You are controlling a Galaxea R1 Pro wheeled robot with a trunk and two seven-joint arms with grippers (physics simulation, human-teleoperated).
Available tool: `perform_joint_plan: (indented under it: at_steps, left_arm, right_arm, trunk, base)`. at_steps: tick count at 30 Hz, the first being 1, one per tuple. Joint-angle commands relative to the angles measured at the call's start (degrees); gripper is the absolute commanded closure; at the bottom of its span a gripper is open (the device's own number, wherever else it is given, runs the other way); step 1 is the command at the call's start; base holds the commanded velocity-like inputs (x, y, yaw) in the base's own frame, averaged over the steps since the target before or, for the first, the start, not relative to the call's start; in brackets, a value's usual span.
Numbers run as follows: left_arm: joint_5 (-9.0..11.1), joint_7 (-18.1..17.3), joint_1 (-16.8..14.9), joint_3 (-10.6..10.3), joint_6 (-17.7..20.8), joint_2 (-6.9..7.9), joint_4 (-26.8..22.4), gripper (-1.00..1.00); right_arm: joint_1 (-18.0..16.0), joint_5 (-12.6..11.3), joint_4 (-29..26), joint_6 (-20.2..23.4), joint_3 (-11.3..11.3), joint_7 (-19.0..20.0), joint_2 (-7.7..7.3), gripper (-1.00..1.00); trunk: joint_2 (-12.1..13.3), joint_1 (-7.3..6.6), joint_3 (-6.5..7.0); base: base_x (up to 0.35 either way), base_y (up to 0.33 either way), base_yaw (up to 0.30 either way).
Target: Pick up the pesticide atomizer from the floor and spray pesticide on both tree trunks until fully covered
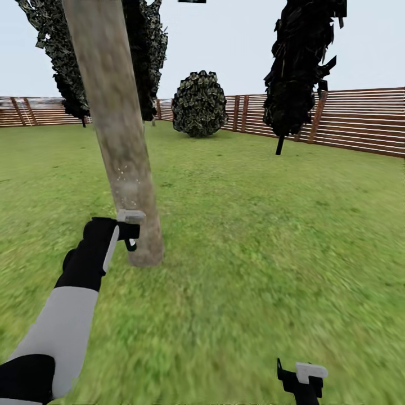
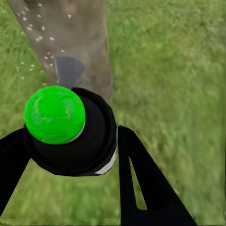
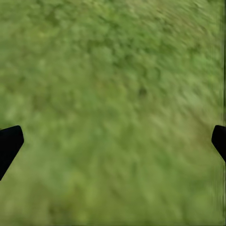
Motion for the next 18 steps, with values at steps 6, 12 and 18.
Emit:
perform_joint_plan:
  at_steps: [6,12,18]
  left_arm:
    - [-0.04,0.16,4.68,0.24,-1.84,0.00,3.84,1.00]
    - [0.23,3.10,6.23,2.78,-13.22,-0.13,14.58,1.00]
    - [0.31,7.13,6.42,4.85,-23.83,-0.11,23.74,1.00]
  right_arm:
    - [0.00,0.00,-0.03,0.02,0.00,0.00,0.00,-1.00]
    - [0.00,0.00,0.03,0.03,0.00,0.00,0.00,-1.00]
    - [0.00,0.00,0.04,0.03,0.00,0.00,0.00,-1.00]
  trunk:
    - [-0.01,-0.01,0.01]
    - [-0.01,-0.01,0.01]
    - [-0.01,-0.01,0.01]
  base:
    - [-0.082,-0.267,0.000]
    - [-0.038,-0.203,0.000]
    - [-0.001,-0.169,0.000]
